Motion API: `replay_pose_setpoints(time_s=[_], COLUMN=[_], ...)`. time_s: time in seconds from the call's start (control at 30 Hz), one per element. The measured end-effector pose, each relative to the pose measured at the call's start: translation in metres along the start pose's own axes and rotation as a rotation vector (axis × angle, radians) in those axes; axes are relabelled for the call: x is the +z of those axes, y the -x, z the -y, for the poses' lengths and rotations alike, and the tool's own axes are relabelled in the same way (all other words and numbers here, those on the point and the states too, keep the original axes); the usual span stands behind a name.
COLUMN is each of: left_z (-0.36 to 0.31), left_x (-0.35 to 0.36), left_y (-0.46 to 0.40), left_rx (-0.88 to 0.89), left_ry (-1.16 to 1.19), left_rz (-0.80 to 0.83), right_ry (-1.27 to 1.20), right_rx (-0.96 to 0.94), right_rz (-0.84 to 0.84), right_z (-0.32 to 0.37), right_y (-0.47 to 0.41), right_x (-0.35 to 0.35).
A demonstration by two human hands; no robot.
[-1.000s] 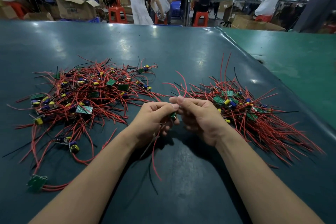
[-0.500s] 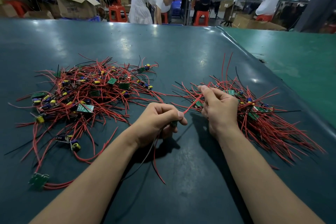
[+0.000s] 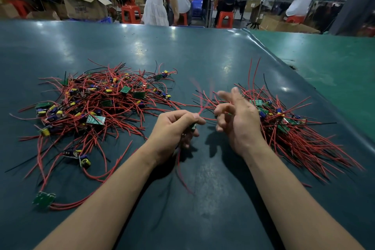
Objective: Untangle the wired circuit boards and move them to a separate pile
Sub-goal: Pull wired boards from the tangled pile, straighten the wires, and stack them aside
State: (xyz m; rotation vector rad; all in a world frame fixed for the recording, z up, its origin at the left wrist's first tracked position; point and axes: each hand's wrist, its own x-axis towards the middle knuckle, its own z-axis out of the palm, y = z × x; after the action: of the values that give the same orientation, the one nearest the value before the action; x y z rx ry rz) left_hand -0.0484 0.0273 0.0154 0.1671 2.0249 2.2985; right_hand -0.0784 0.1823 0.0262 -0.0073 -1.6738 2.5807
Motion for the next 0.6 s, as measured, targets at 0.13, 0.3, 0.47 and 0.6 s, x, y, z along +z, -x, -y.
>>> replay_pose_setpoints(time_s=[0.13, 0.3, 0.47, 0.6], left_z=[0.0038, 0.0033, 0.0008, -0.0029], left_x=[0.0033, 0.0021, 0.0031, -0.0018], left_y=[0.0001, 0.0011, 0.0029, 0.0074], left_rx=[0.072, 0.100, 0.096, 0.032], left_ry=[-0.109, -0.202, -0.187, -0.033], left_rz=[-0.050, -0.008, 0.033, 0.176], right_ry=[0.247, 0.294, 0.219, -0.019], right_rx=[0.163, 0.166, 0.147, 0.121], right_rz=[0.172, 0.198, 0.191, 0.064], right_z=[-0.0085, -0.0074, -0.0064, 0.0000], right_y=[0.0085, 0.0090, 0.0086, 0.0033], right_x=[0.0042, 0.0012, 0.0037, 0.0034])
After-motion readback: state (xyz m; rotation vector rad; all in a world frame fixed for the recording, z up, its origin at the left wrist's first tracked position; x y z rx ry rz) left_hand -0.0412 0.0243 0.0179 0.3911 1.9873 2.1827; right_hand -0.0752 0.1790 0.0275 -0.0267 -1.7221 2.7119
